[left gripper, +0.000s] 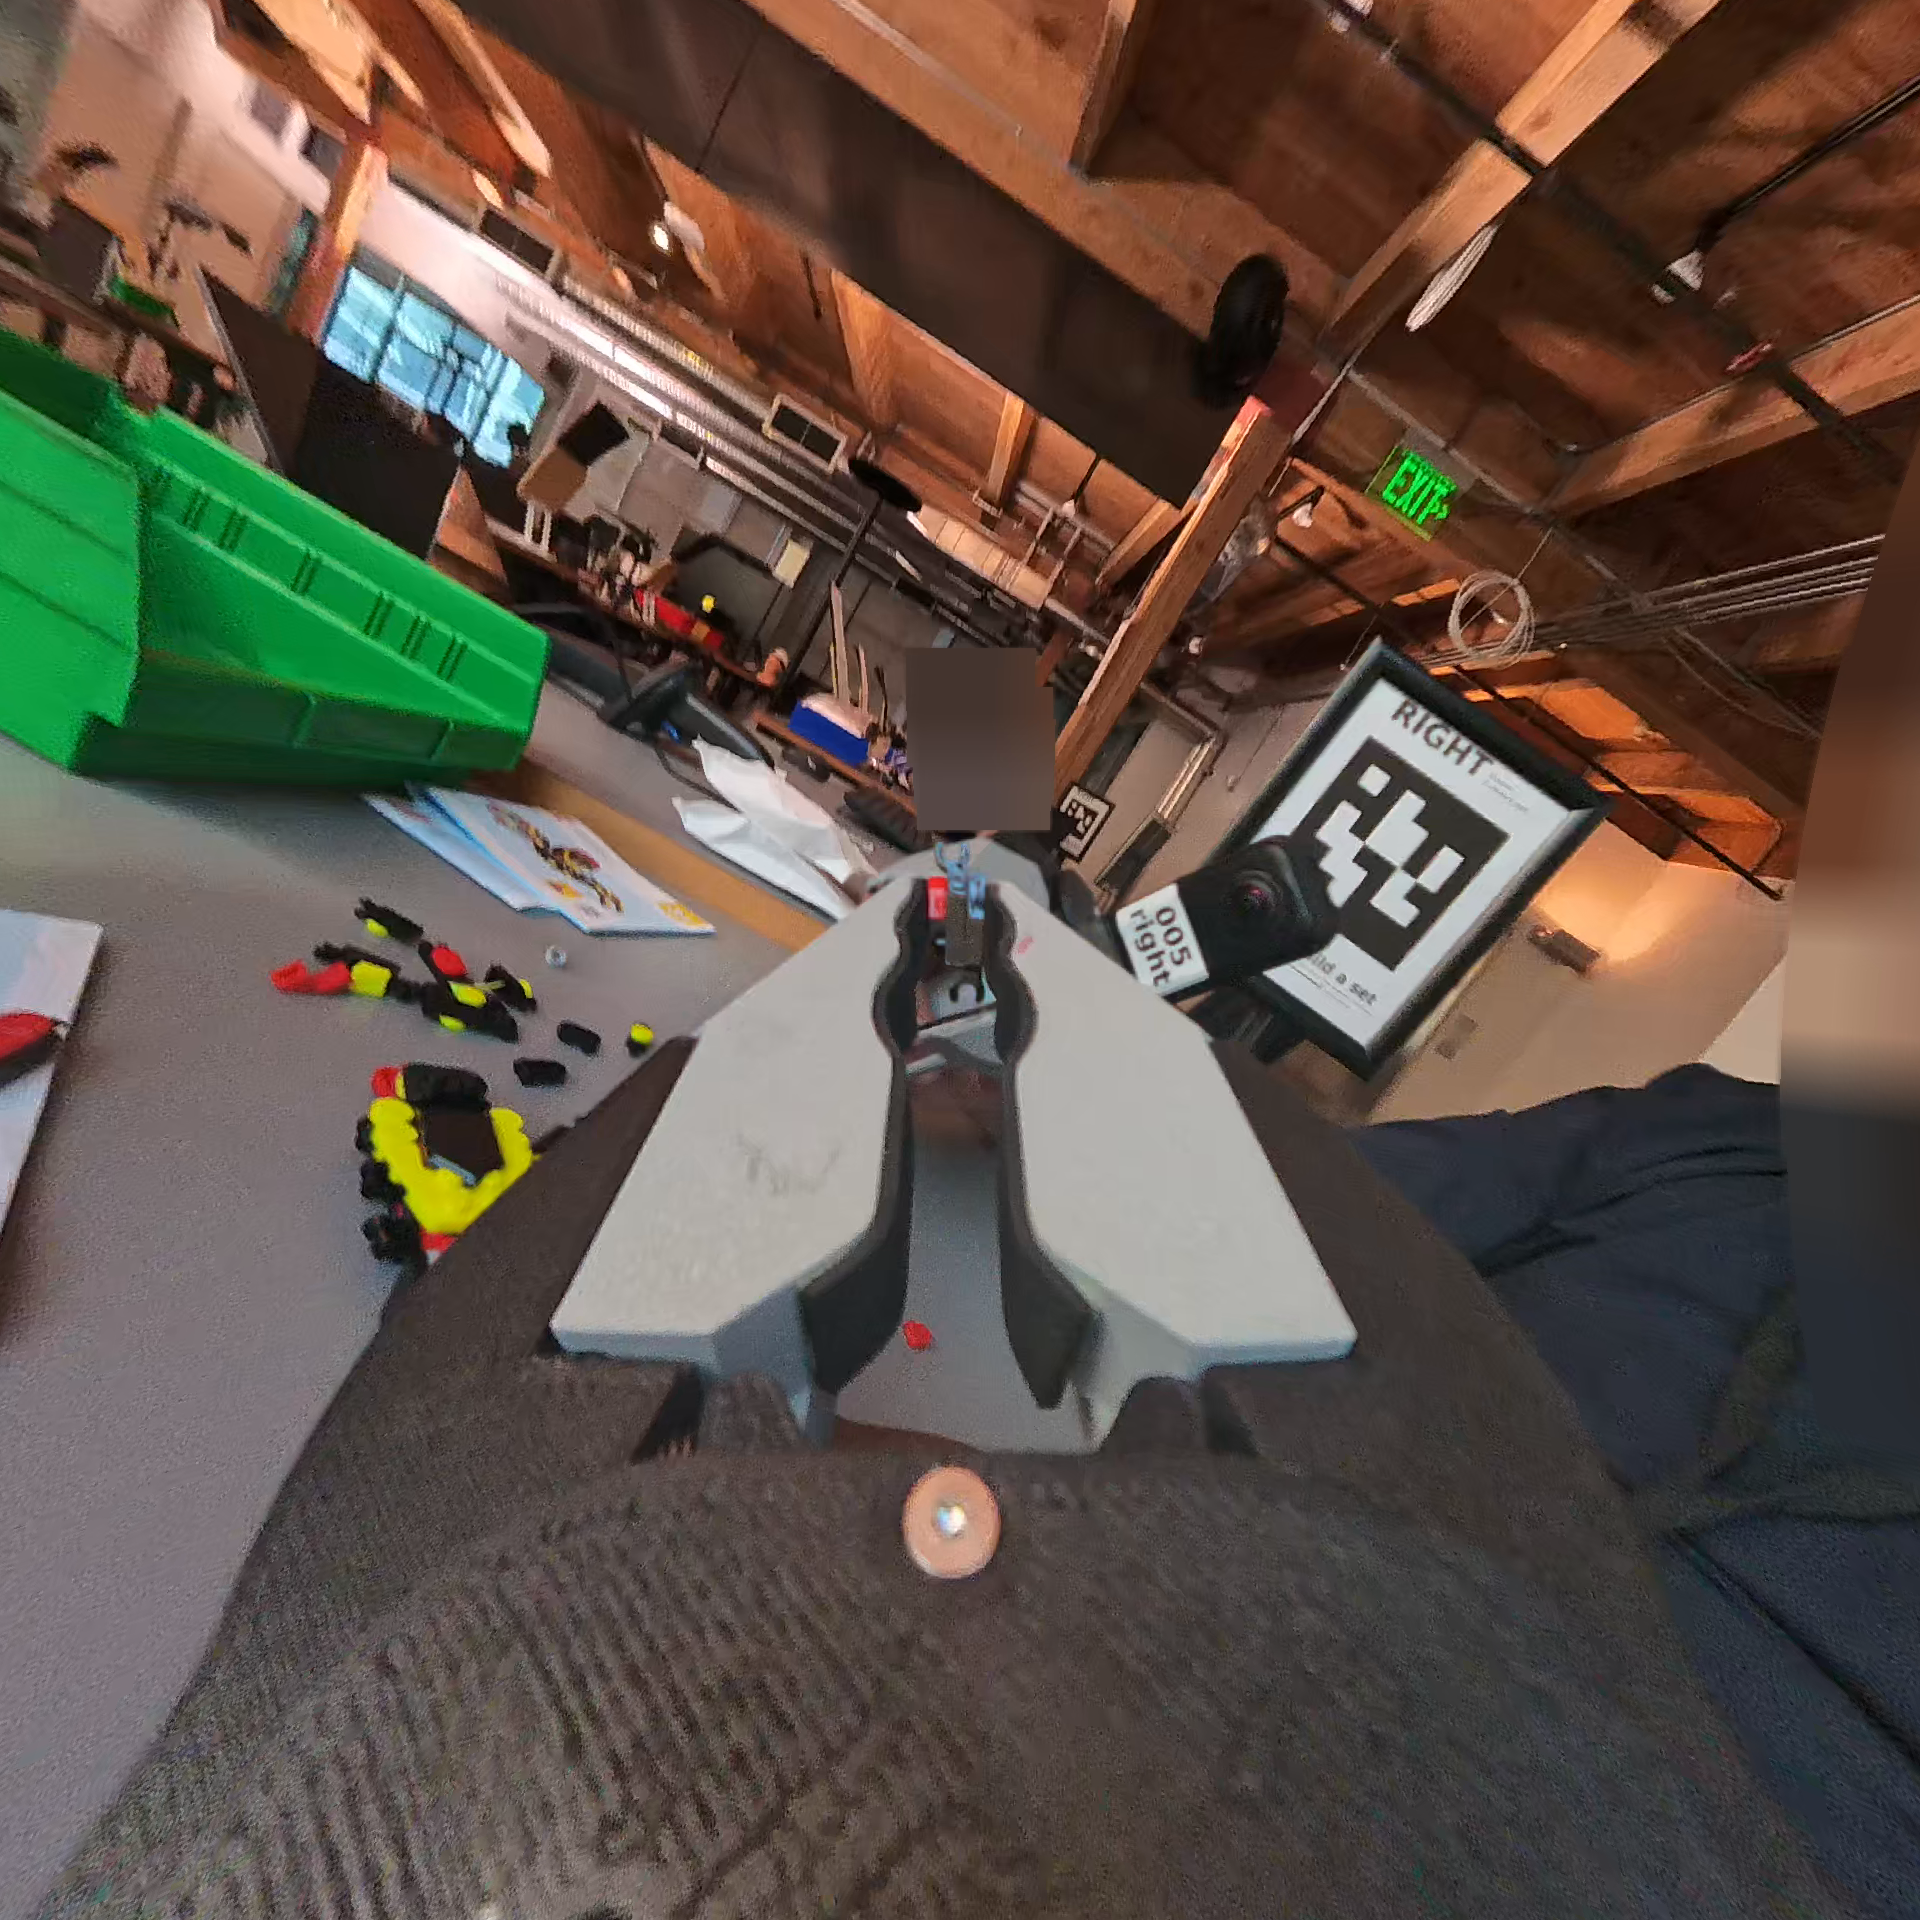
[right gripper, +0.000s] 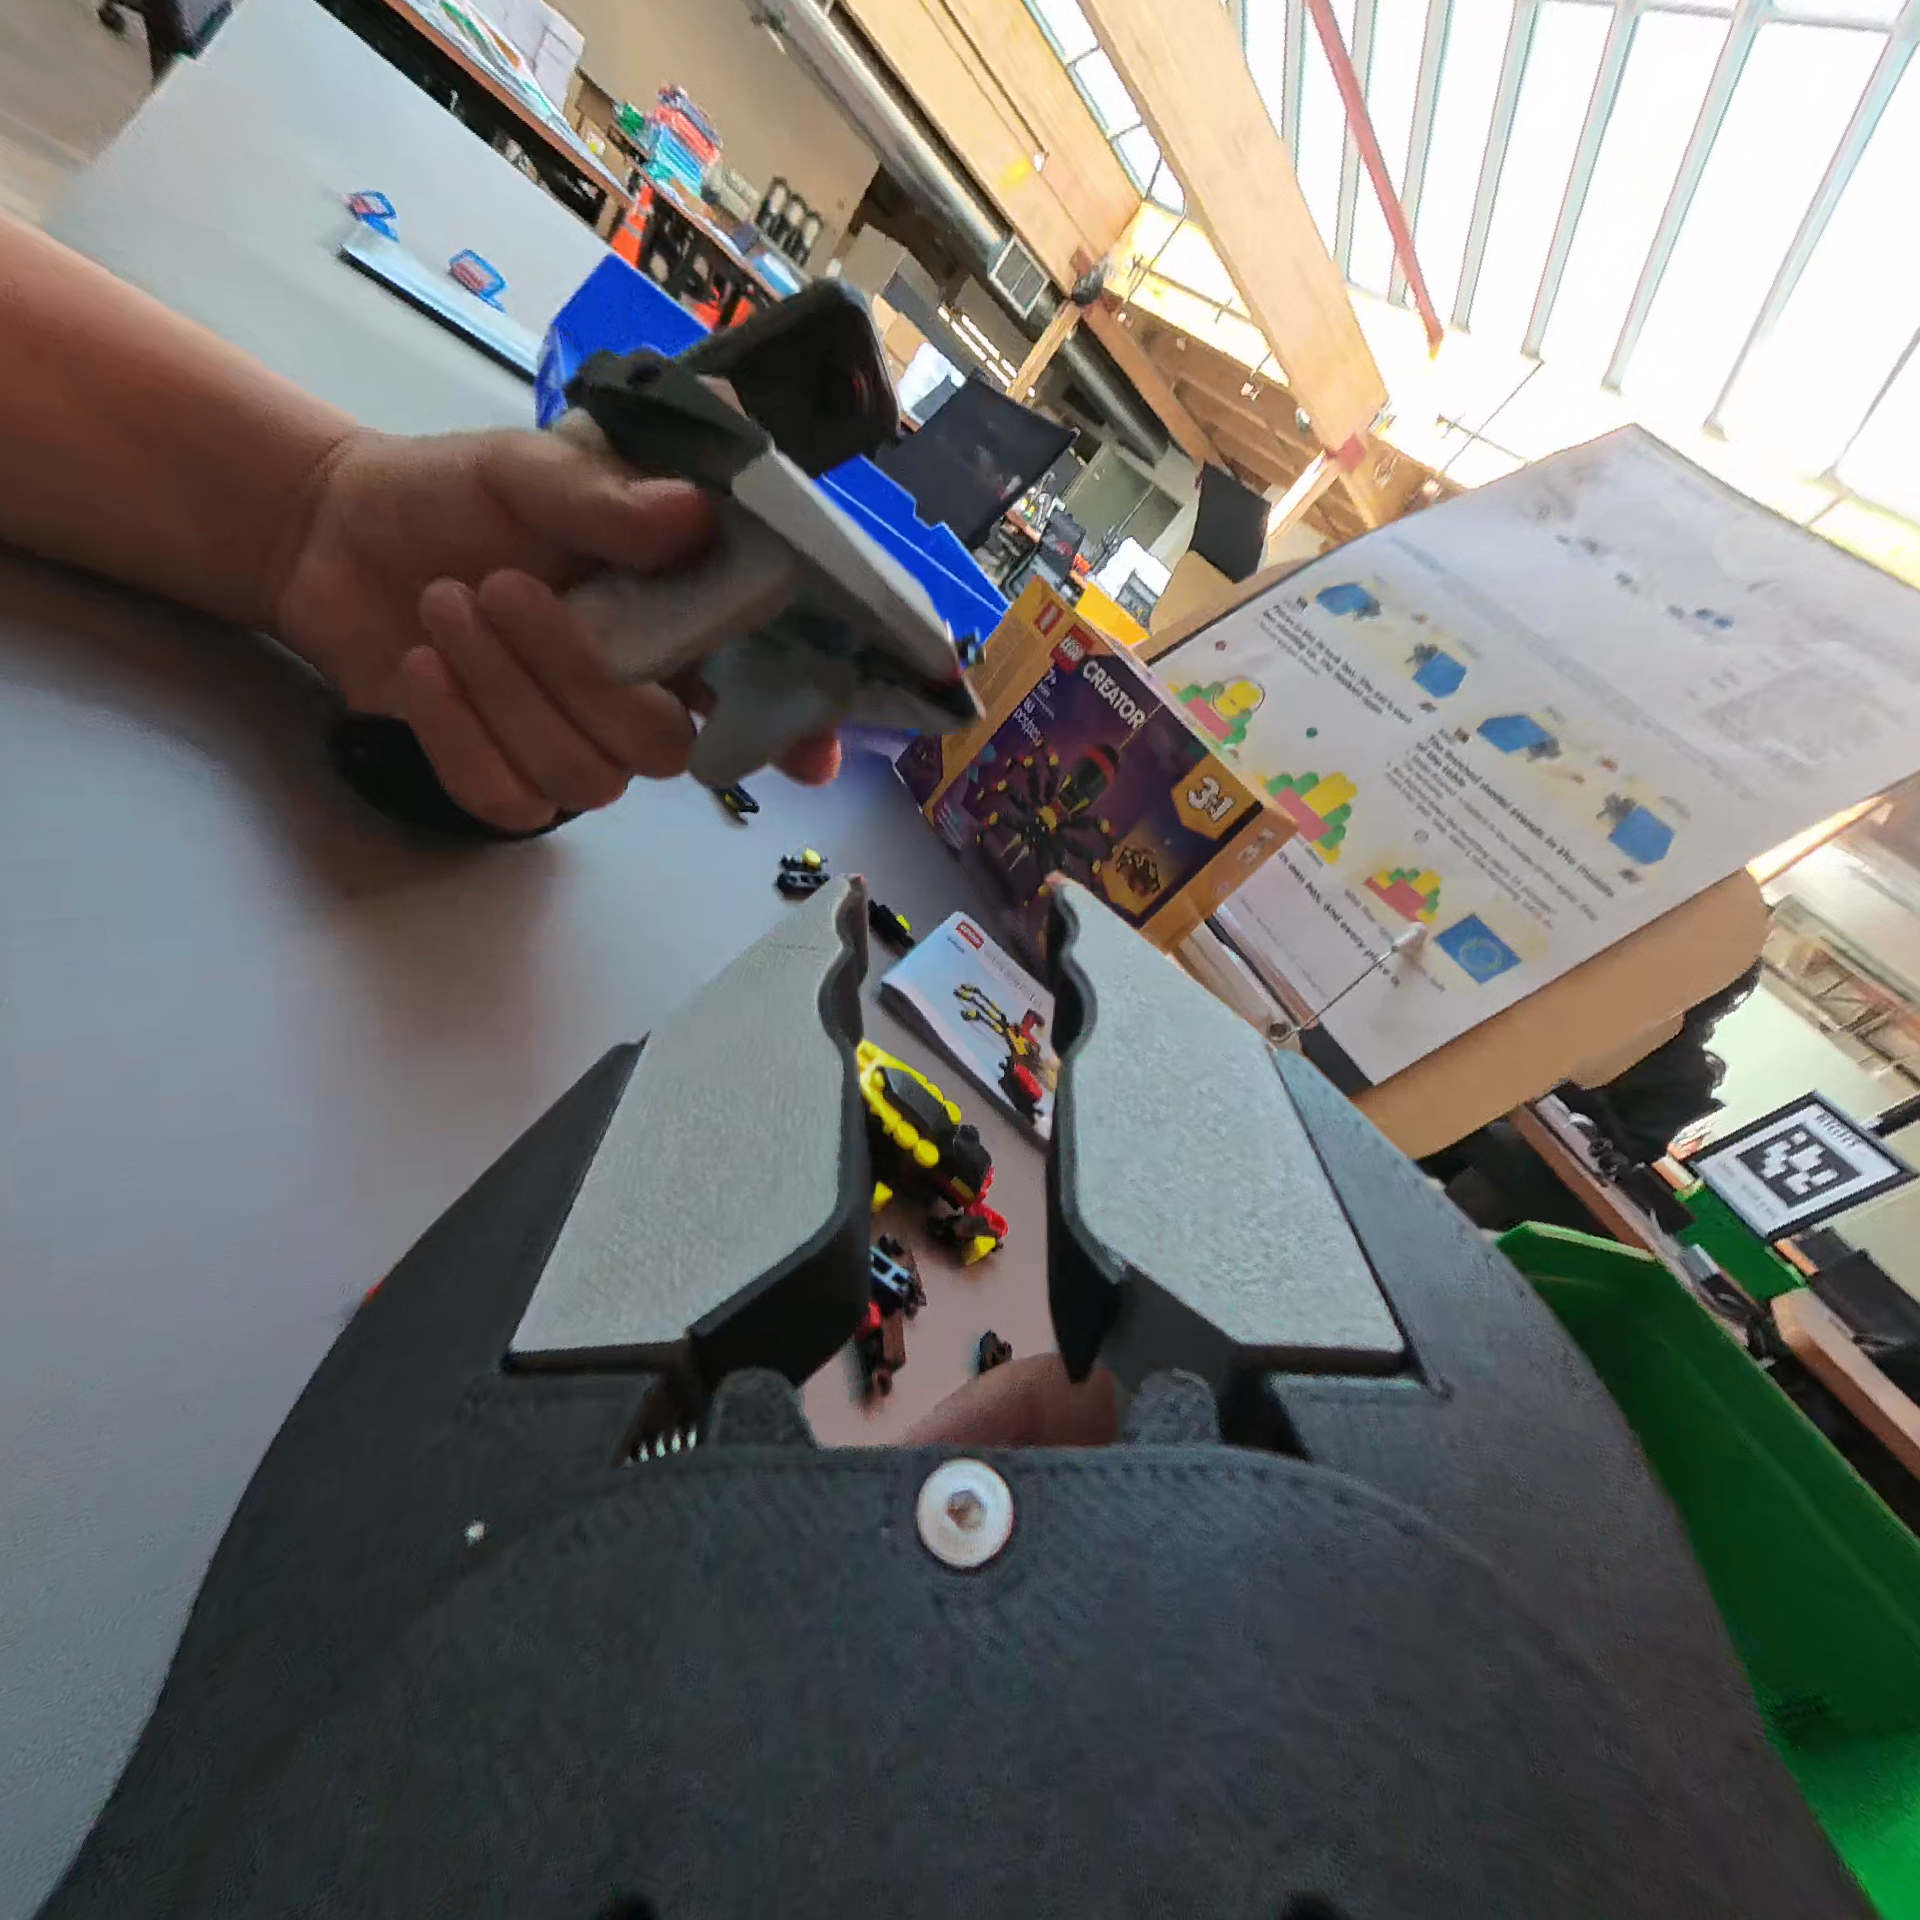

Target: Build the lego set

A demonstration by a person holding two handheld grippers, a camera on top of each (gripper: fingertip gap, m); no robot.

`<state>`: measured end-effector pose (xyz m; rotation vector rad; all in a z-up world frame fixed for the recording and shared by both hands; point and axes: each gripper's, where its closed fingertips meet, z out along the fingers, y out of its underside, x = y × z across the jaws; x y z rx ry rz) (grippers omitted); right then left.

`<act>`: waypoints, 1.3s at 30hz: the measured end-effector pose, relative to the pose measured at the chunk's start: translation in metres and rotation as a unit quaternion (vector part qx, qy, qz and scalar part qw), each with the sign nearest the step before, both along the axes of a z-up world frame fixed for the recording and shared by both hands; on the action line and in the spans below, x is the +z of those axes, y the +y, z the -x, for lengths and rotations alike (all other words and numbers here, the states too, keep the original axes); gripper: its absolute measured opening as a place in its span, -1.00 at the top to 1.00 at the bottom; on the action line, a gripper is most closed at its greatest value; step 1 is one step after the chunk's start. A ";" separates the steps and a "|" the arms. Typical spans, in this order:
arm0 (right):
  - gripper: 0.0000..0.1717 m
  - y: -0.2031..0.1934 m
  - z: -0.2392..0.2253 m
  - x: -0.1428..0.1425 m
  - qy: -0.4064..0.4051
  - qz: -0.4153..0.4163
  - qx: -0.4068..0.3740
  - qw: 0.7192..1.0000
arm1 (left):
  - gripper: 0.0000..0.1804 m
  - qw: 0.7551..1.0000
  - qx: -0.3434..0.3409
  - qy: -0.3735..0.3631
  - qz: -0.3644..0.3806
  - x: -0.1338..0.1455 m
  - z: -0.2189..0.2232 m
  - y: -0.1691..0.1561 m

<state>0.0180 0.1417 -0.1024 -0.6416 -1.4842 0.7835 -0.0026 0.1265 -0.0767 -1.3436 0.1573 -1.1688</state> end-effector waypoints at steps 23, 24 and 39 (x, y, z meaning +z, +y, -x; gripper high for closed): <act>0.90 -0.016 0.011 0.011 0.067 -0.162 -0.075 0.982 | 0.92 0.997 -0.043 0.020 0.054 -0.016 -0.033 0.008; 0.90 -0.015 0.010 0.010 0.064 -0.161 -0.074 0.982 | 0.91 0.997 -0.044 0.021 0.058 -0.017 -0.033 0.009; 0.95 0.076 -0.001 -0.019 -0.042 -0.047 -0.158 0.985 | 0.47 0.948 0.303 0.087 0.050 -0.016 0.093 0.030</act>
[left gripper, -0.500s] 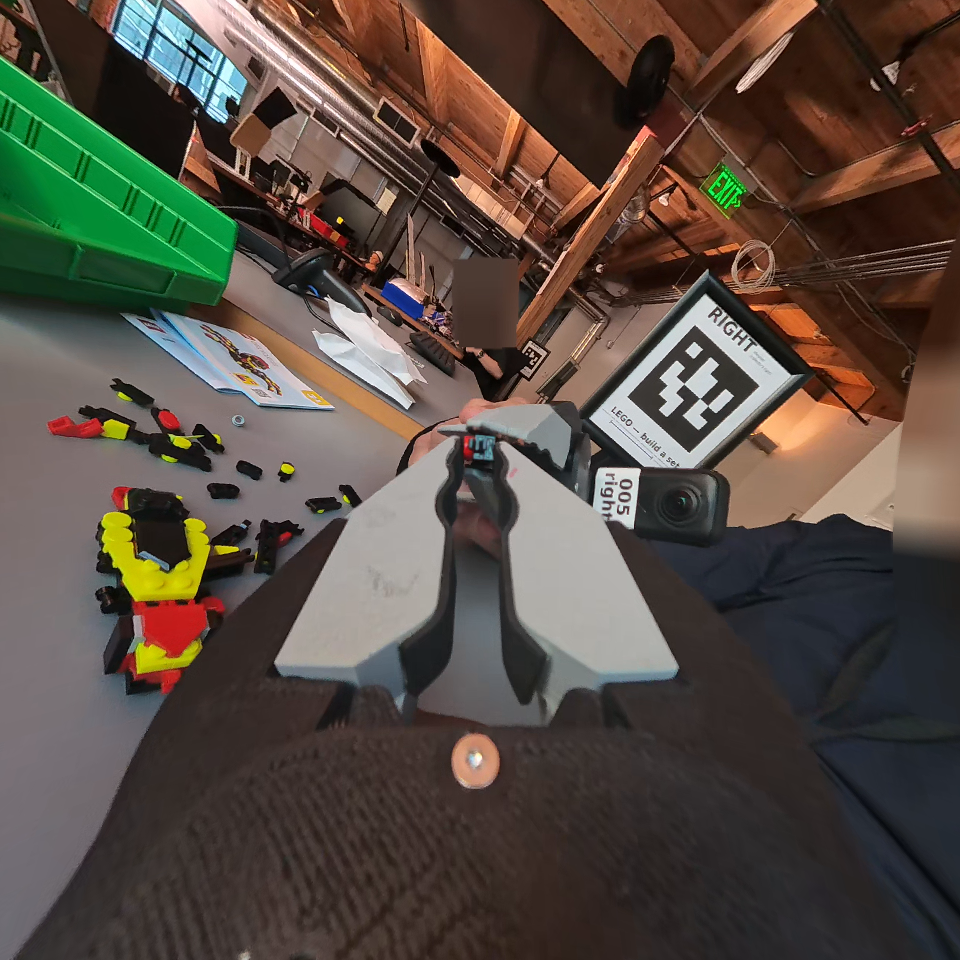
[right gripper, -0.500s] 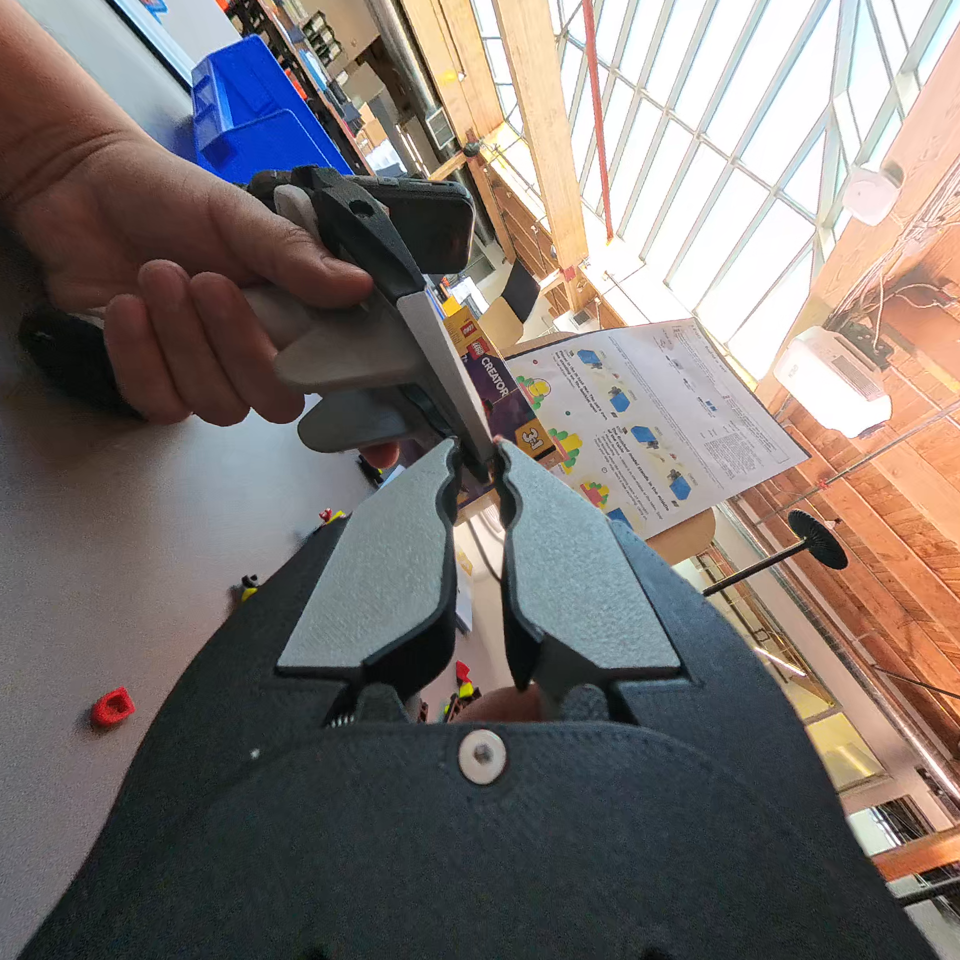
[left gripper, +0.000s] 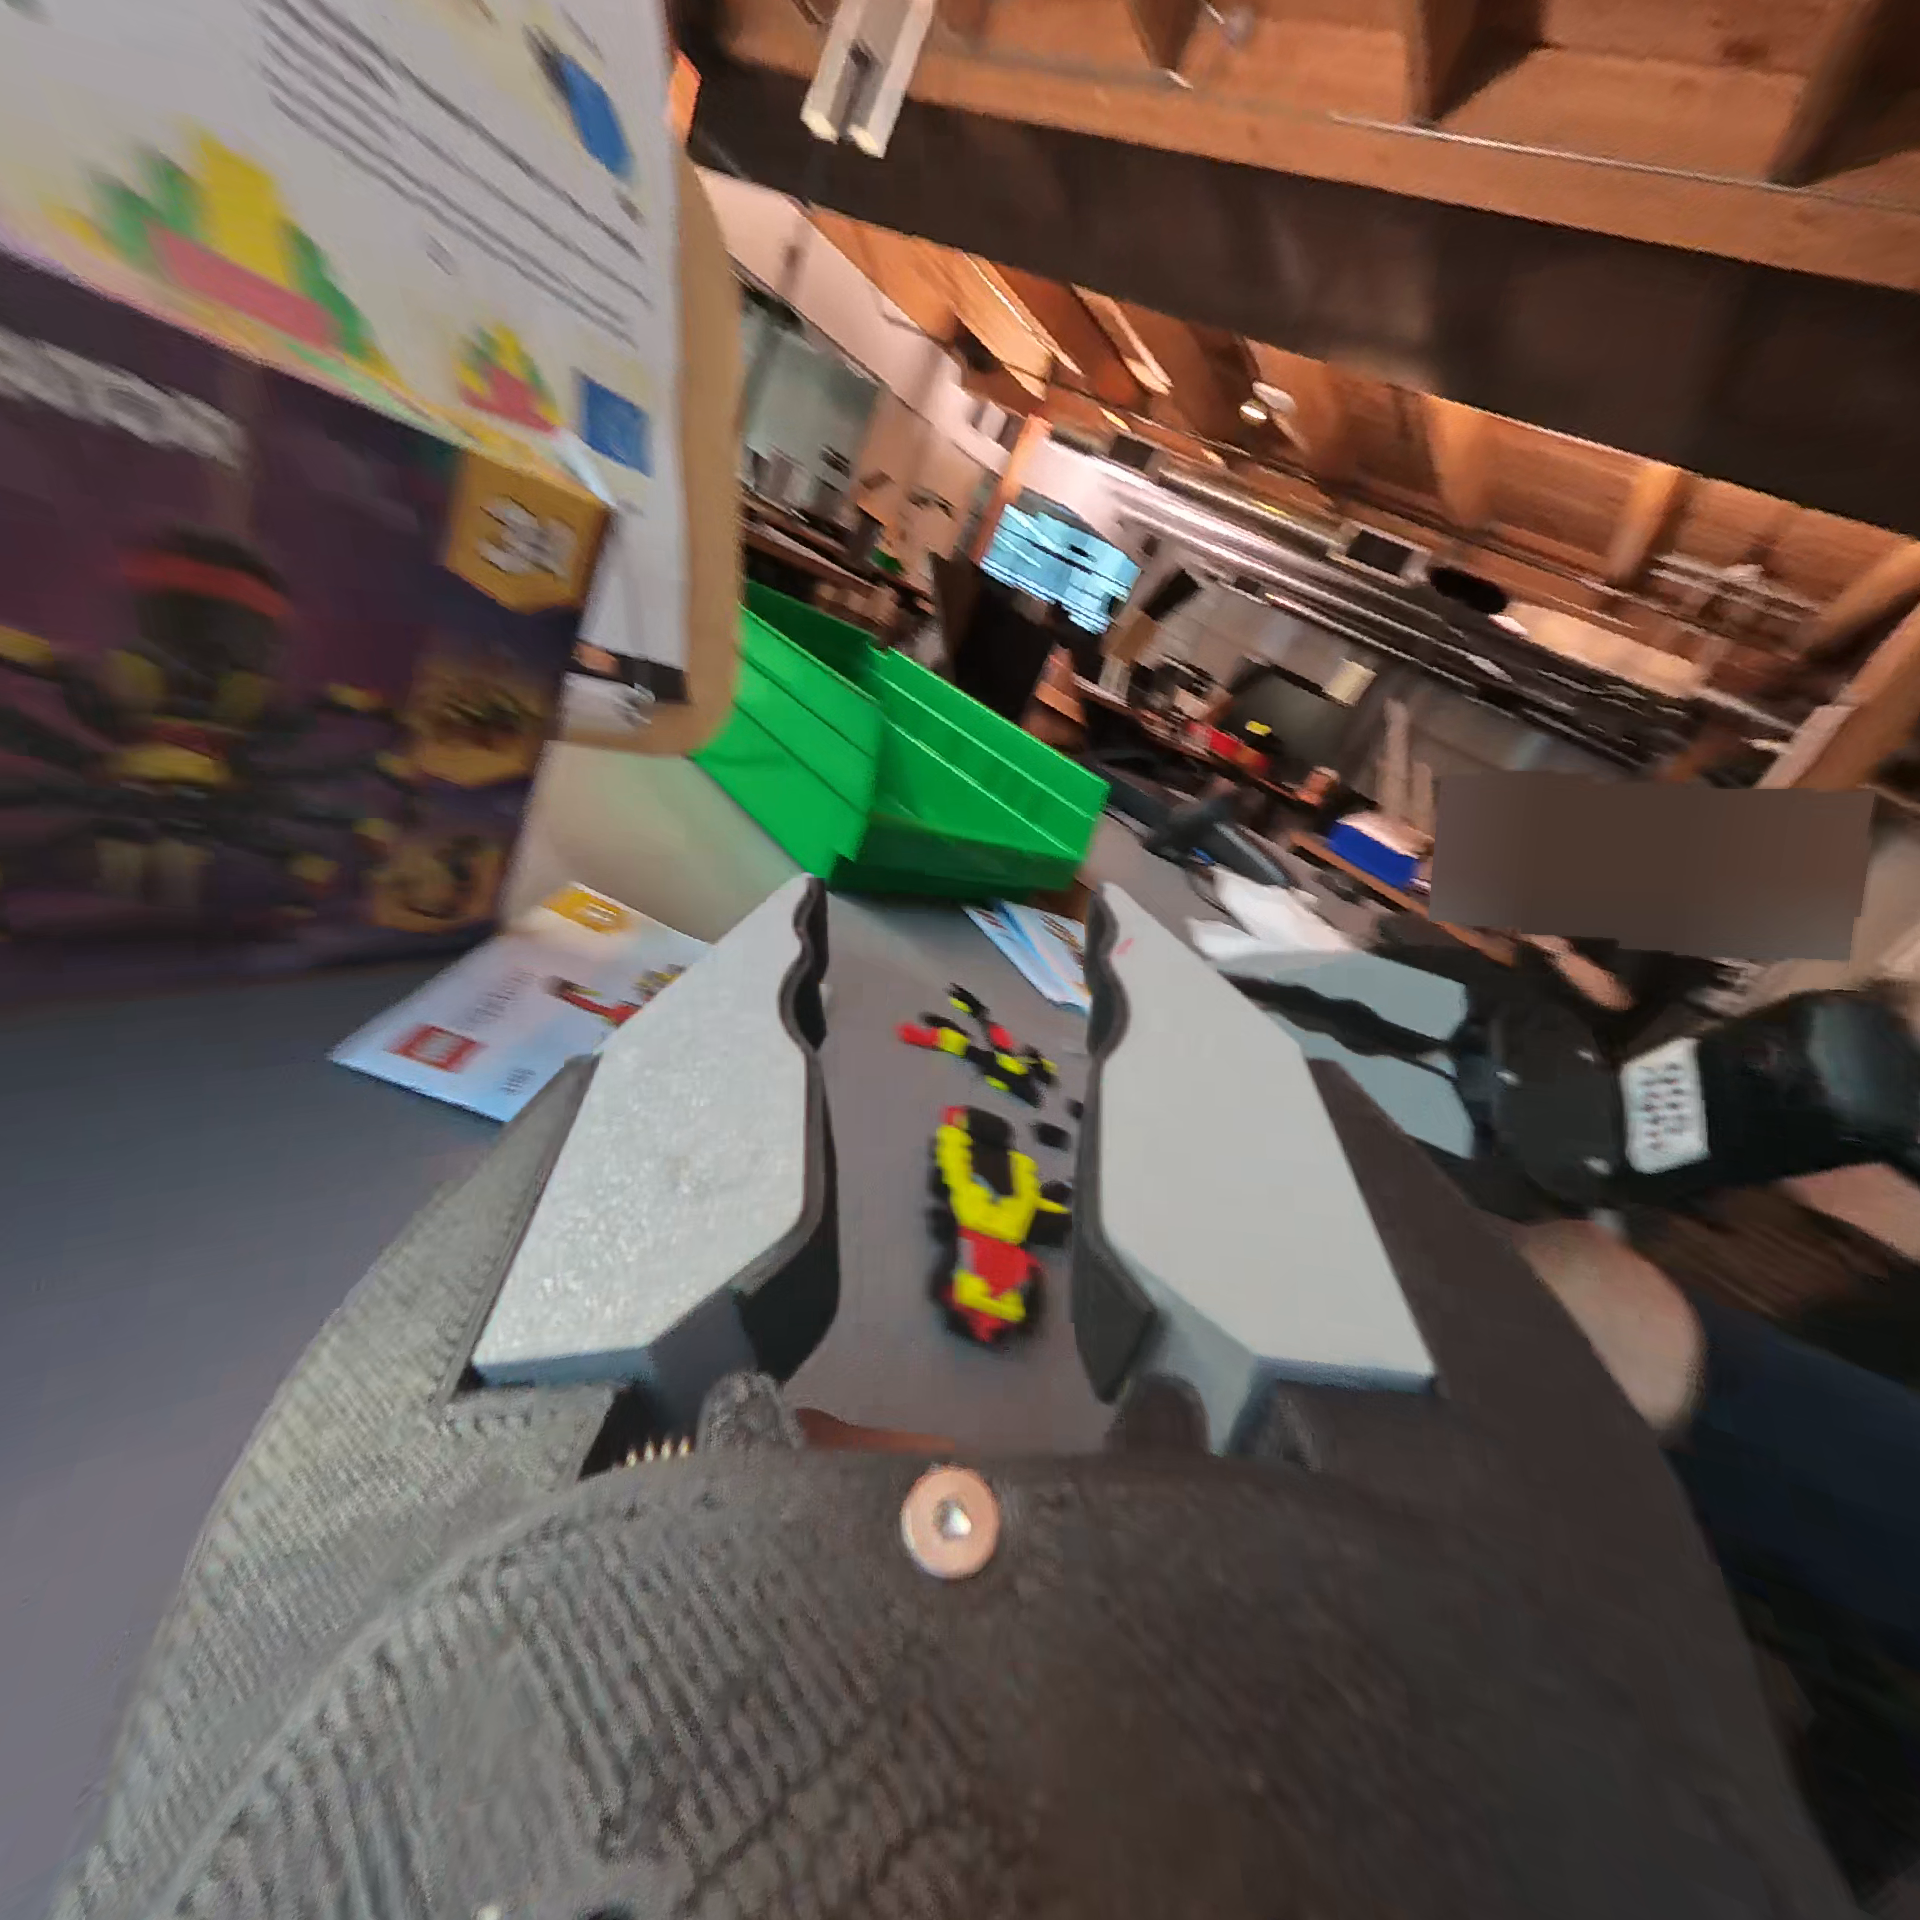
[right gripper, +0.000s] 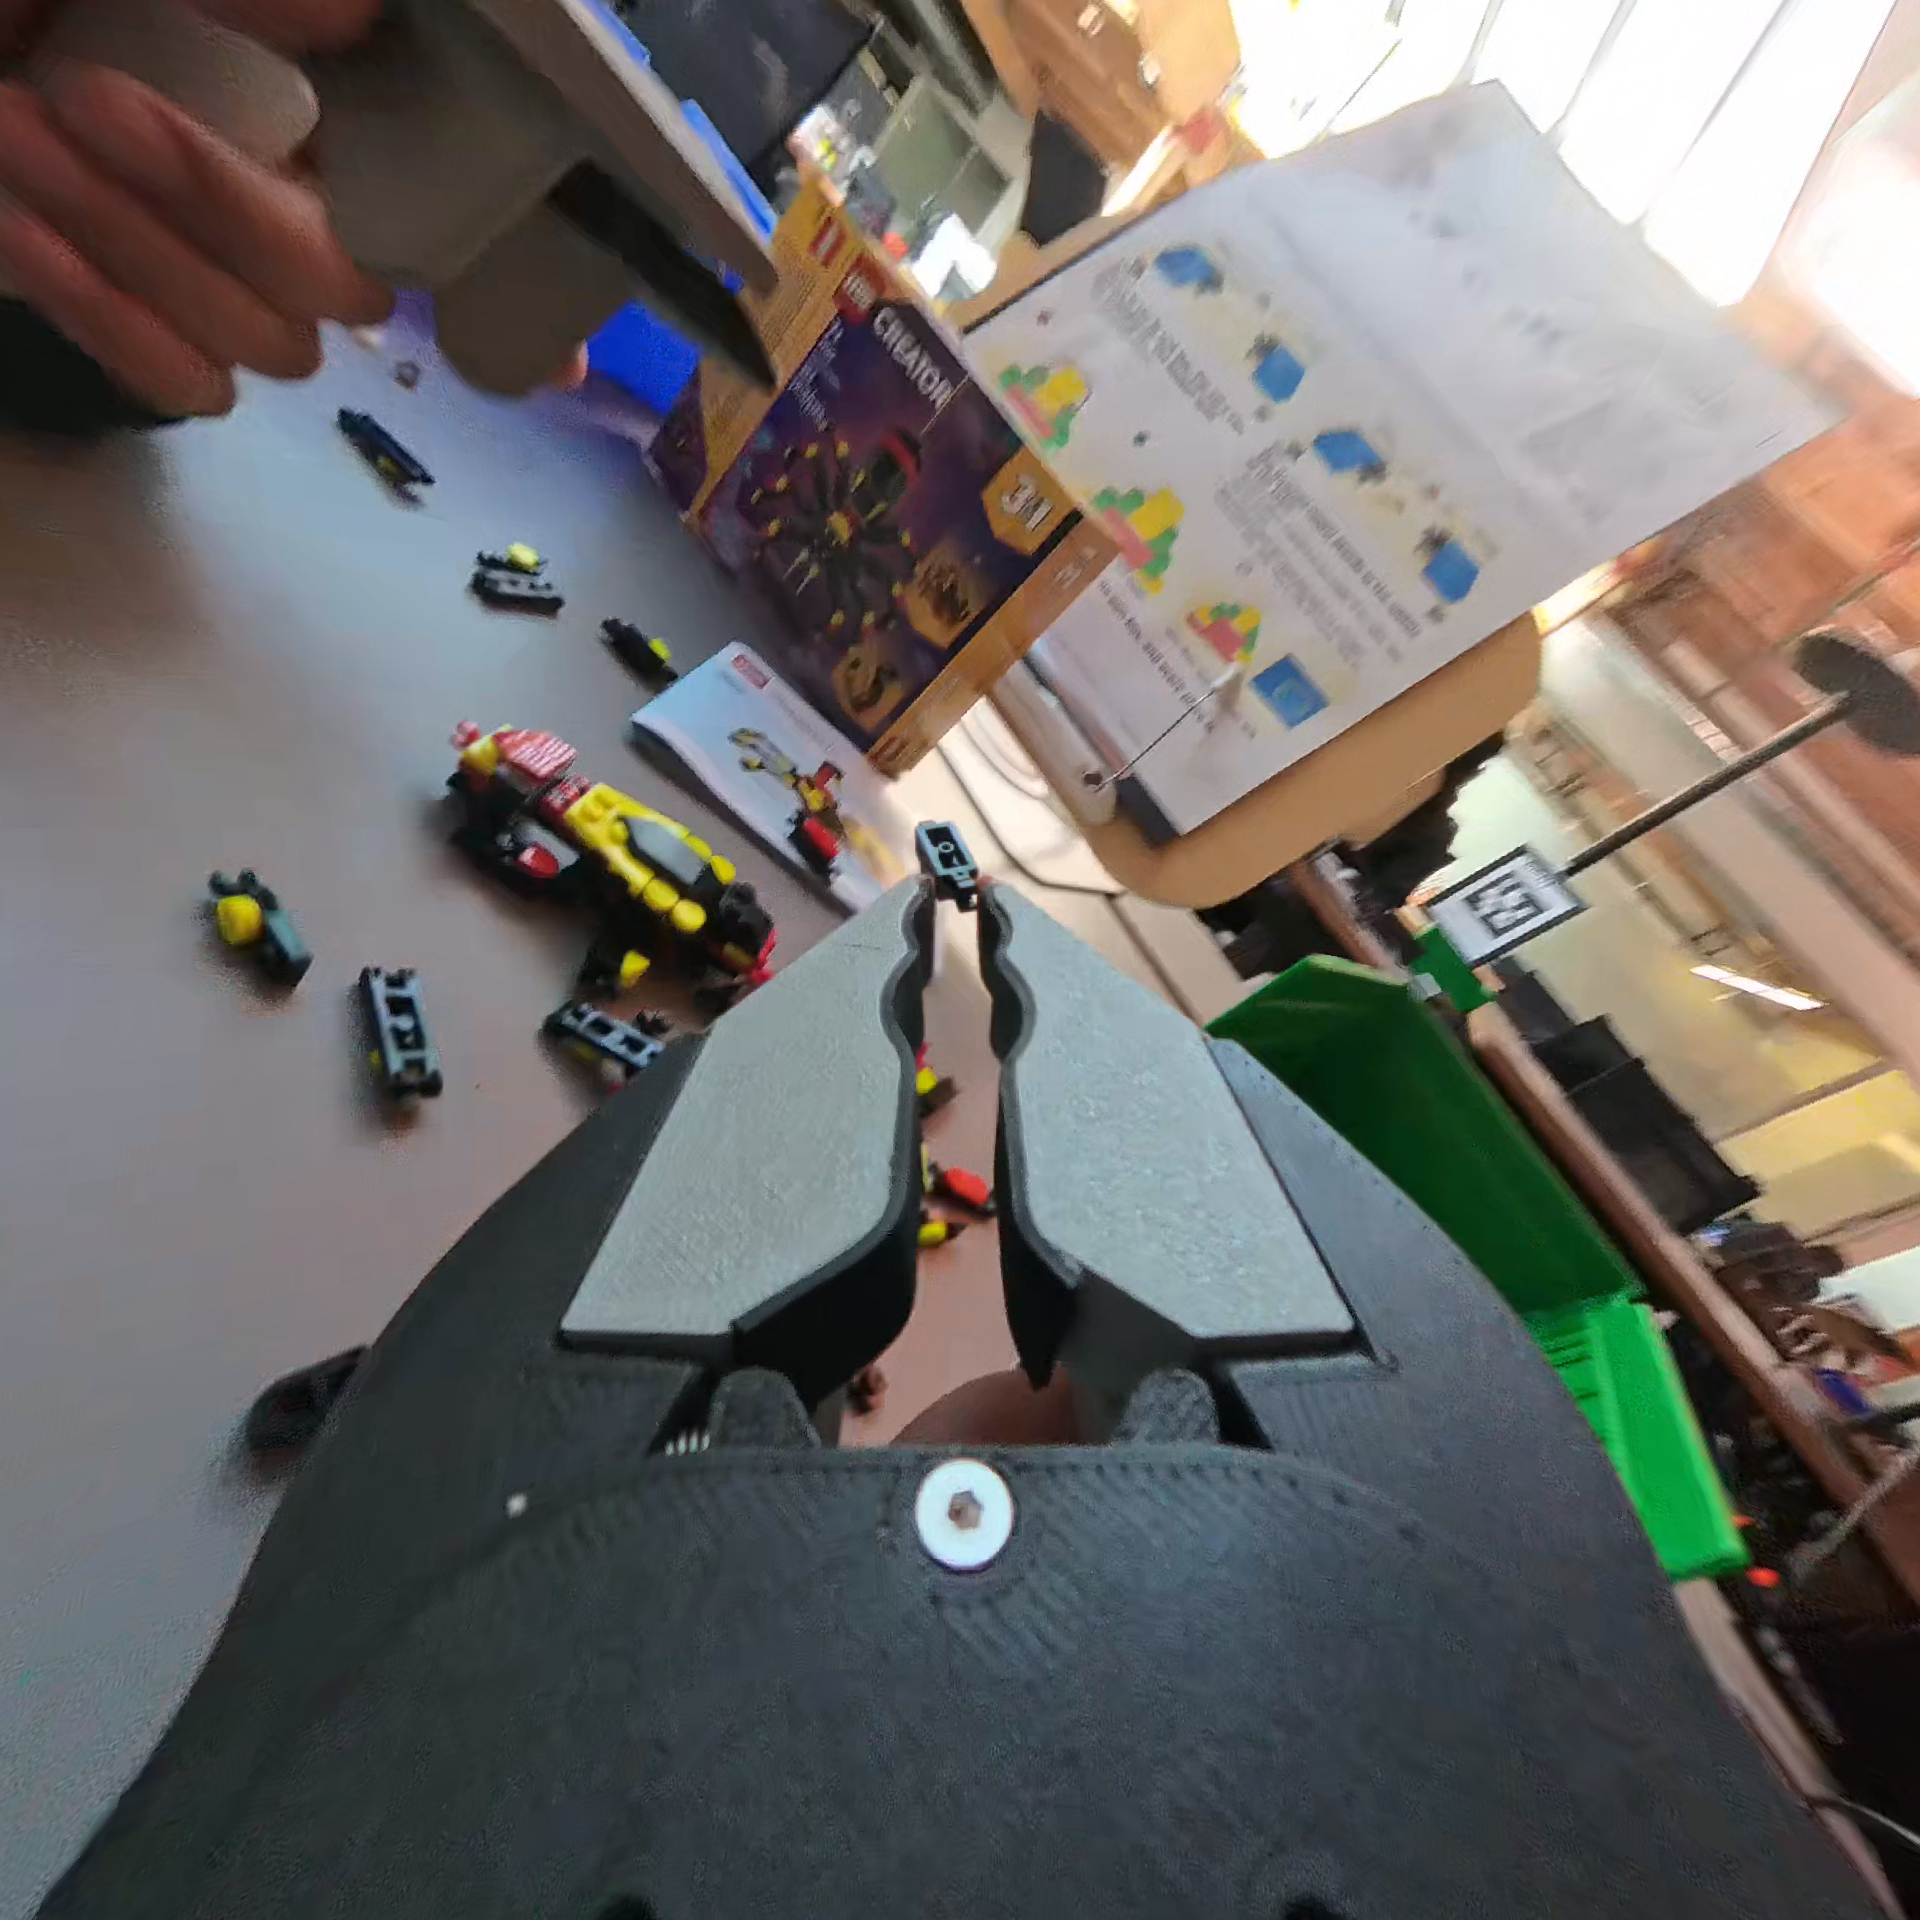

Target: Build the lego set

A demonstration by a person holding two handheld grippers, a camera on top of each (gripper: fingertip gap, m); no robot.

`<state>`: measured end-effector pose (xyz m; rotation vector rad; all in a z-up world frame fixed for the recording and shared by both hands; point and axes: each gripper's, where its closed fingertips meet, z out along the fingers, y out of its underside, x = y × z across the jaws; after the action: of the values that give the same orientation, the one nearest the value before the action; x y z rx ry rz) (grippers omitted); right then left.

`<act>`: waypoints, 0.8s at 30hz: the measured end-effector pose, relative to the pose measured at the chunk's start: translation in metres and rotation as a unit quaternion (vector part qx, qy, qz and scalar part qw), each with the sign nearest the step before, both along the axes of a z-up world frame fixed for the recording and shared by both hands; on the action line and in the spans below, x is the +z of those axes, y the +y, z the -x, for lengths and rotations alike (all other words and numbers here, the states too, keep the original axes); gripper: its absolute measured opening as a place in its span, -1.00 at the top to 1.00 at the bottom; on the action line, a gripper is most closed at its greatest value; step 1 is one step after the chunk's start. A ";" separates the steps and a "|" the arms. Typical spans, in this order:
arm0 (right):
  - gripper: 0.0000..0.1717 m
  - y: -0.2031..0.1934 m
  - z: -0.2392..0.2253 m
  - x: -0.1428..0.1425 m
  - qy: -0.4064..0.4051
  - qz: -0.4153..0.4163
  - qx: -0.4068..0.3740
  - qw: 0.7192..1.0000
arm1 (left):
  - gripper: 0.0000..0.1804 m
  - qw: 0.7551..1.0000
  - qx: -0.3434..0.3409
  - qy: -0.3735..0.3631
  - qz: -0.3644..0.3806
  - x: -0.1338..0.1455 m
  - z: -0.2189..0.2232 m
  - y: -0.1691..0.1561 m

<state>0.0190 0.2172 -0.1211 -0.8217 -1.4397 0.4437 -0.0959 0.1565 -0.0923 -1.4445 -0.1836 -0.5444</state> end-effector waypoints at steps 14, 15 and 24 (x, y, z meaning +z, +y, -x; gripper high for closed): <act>0.92 0.046 -0.011 -0.019 -0.023 0.019 -0.096 0.995 | 0.76 0.962 0.239 0.132 -0.012 0.011 0.062 -0.018; 0.96 0.053 -0.015 -0.011 0.003 0.020 -0.113 0.993 | 0.77 0.962 0.244 0.122 -0.006 0.009 0.065 -0.018; 1.00 0.071 -0.035 0.019 0.117 0.123 -0.108 0.980 | 1.00 0.935 0.256 0.235 0.066 -0.005 0.049 0.001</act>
<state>0.0540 0.2884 -0.1019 -1.0756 -1.0779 0.5398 -0.1449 0.1576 -0.0977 -1.5402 -0.2068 0.2473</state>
